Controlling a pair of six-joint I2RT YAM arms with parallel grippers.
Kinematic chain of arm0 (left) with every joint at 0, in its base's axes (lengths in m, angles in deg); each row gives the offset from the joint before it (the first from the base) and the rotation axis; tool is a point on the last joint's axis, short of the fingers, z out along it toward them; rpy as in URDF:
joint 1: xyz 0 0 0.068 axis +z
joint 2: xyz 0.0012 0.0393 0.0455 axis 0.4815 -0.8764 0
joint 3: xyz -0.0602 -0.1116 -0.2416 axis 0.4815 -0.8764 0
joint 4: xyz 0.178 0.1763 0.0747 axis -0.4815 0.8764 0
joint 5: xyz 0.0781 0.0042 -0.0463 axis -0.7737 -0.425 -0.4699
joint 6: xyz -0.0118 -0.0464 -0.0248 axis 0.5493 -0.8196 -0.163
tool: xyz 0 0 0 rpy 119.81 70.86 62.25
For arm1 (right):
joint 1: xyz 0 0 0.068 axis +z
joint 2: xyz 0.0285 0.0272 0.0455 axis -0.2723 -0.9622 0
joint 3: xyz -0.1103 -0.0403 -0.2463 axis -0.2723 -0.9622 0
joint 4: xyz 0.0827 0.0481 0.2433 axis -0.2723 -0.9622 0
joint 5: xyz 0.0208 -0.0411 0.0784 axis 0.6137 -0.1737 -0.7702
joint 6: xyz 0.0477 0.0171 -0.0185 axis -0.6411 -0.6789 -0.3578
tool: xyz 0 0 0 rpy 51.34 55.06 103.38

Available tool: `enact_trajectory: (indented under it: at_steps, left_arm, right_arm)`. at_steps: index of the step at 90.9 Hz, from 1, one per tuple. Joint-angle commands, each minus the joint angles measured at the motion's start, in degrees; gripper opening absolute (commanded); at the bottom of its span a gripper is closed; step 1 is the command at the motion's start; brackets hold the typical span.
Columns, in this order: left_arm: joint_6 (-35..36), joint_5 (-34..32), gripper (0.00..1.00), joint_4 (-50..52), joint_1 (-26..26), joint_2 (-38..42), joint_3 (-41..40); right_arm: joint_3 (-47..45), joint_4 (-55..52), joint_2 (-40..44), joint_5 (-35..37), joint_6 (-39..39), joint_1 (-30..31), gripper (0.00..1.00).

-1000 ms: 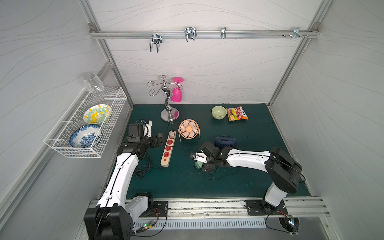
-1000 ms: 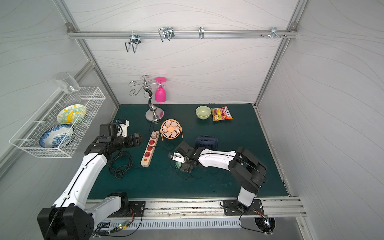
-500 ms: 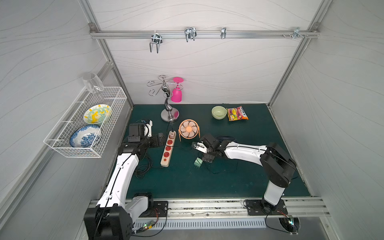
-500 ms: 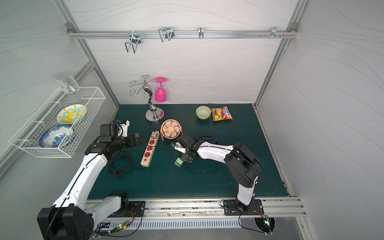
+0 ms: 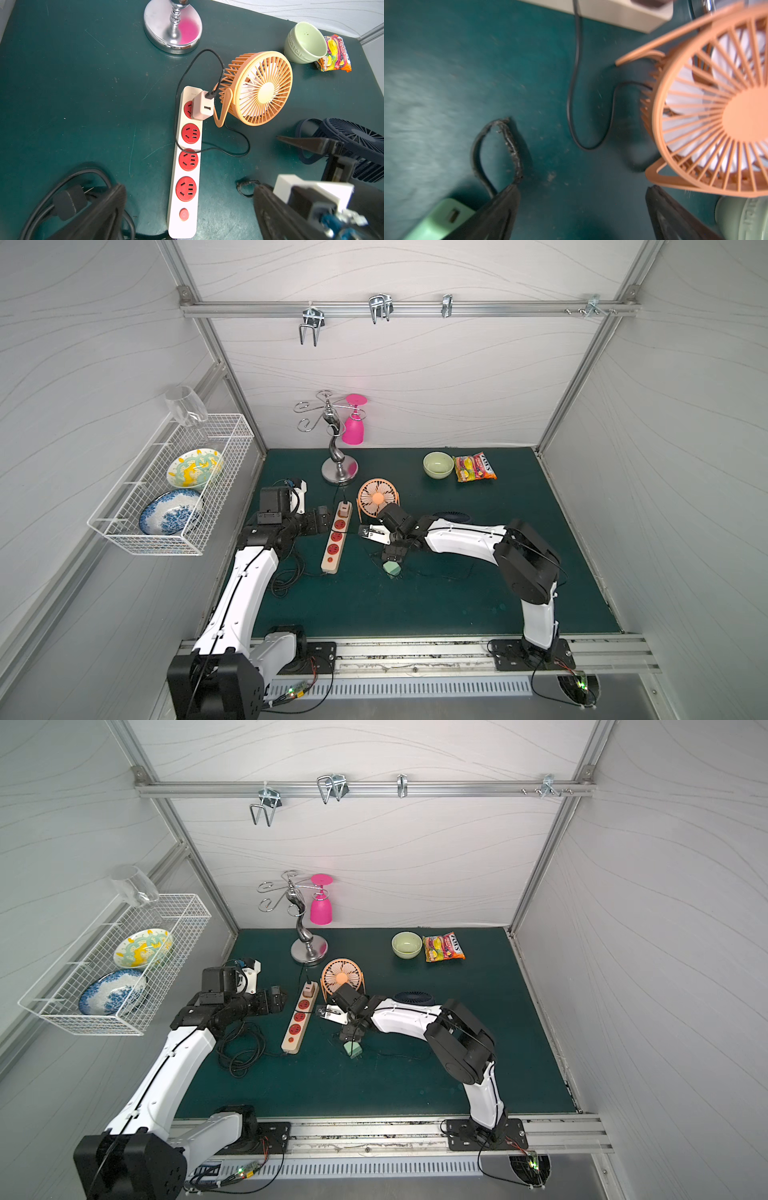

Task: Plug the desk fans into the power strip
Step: Pick up the plug from the center of the board.

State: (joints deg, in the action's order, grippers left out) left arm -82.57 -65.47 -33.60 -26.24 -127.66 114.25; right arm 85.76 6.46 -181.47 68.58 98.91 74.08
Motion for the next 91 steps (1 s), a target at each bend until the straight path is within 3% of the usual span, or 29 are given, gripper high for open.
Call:
enact_trajectory:
  at_steps: [1, 17, 42, 63, 91]
  left_arm:
    - [-0.32, -0.03, 1.0, -2.66, -0.4, -0.09, 1.29]
    - [-0.57, -0.13, 1.0, -1.66, -0.36, -0.26, 2.23]
    - [-0.63, -0.22, 1.0, -2.07, -0.15, 0.1, 1.88]
    - [-0.93, 0.53, 1.0, -2.05, 0.11, 0.2, 2.01]
    - [-0.93, 0.77, 1.0, -2.21, 0.33, 0.33, 1.69]
  right_arm:
    - [1.46, -3.69, 1.95, -2.34, -0.98, 1.61, 0.99]
    - [0.01, -8.29, 8.55, -2.15, -11.58, 1.7, 0.99]
    - [-1.44, -20.95, 14.16, -5.03, -38.7, 2.56, 0.99]
    - [1.14, -30.82, 13.63, -7.72, -46.91, 4.85, 0.99]
    - [2.3, -32.0, 9.67, -10.72, -51.59, 5.08, 0.99]
